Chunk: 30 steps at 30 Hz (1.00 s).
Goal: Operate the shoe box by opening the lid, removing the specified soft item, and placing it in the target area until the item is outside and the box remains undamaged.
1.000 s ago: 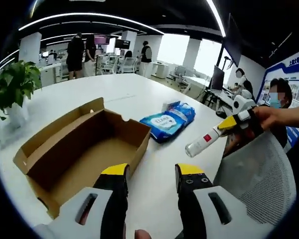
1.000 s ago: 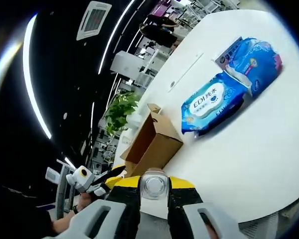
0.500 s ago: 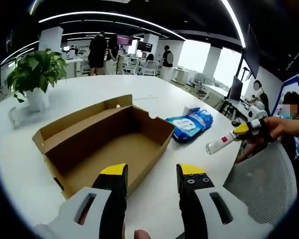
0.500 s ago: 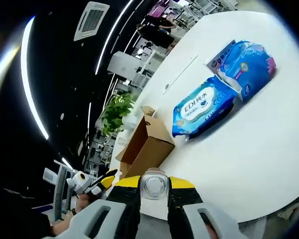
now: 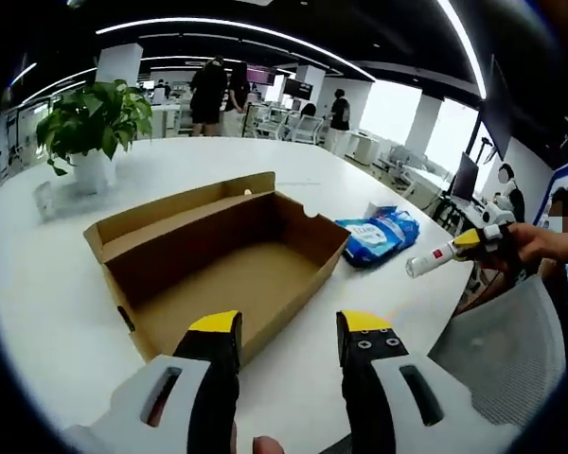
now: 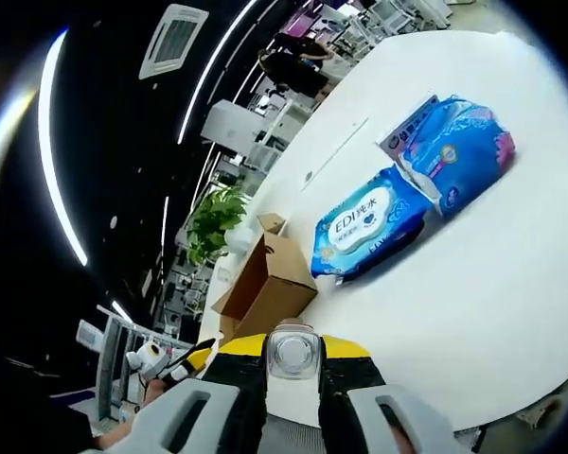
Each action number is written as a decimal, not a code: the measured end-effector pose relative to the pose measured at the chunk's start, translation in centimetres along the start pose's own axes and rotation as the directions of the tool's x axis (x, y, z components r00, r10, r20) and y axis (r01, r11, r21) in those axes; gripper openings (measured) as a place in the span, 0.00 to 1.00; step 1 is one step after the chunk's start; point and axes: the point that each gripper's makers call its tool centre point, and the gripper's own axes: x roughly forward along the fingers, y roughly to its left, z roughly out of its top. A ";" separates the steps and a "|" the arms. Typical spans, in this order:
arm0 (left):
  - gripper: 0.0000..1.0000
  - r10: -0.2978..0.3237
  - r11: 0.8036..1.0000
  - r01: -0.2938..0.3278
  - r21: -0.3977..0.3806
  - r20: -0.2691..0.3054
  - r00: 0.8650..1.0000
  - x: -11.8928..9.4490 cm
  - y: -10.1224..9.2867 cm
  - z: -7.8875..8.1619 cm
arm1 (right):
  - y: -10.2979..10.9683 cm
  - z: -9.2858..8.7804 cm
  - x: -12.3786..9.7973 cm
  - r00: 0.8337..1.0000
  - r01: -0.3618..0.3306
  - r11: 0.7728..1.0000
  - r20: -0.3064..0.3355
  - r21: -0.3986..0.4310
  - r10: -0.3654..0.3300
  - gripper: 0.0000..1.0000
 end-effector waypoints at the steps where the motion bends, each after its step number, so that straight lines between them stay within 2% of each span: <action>1: 0.41 0.003 1.000 -0.003 0.000 0.000 1.000 0.0 -0.1 0.0 | 0.0 0.2 0.0 1.000 0.001 1.000 0.000 -0.001 -0.001 0.15; 9: 0.42 0.014 1.000 -0.014 -0.006 0.002 1.000 0.1 -0.5 -0.3 | -0.1 2.6 0.1 1.000 0.003 1.000 0.005 -0.025 -0.002 0.15; 18: 0.42 0.041 0.999 -0.040 -0.029 0.006 0.999 -0.3 -0.4 -0.9 | 0.4 4.4 0.6 1.000 0.001 0.998 -0.018 -0.060 -0.002 0.15; 24: 0.42 0.057 0.998 -0.057 -0.041 0.004 0.998 -0.4 -0.5 -1.3 | 0.7 7.1 1.3 0.999 -0.009 0.995 -0.032 -0.102 0.006 0.15; 28: 0.42 0.064 0.997 -0.064 -0.046 0.008 0.998 -0.5 -0.6 -1.2 | 0.9 9.1 1.9 0.999 -0.006 0.985 -0.051 -0.174 -0.002 0.15; 30: 0.42 0.067 0.997 -0.067 -0.044 0.008 0.998 -0.4 -0.6 -1.1 | 0.8 10.0 2.2 0.997 0.001 0.970 -0.078 -0.244 -0.020 0.15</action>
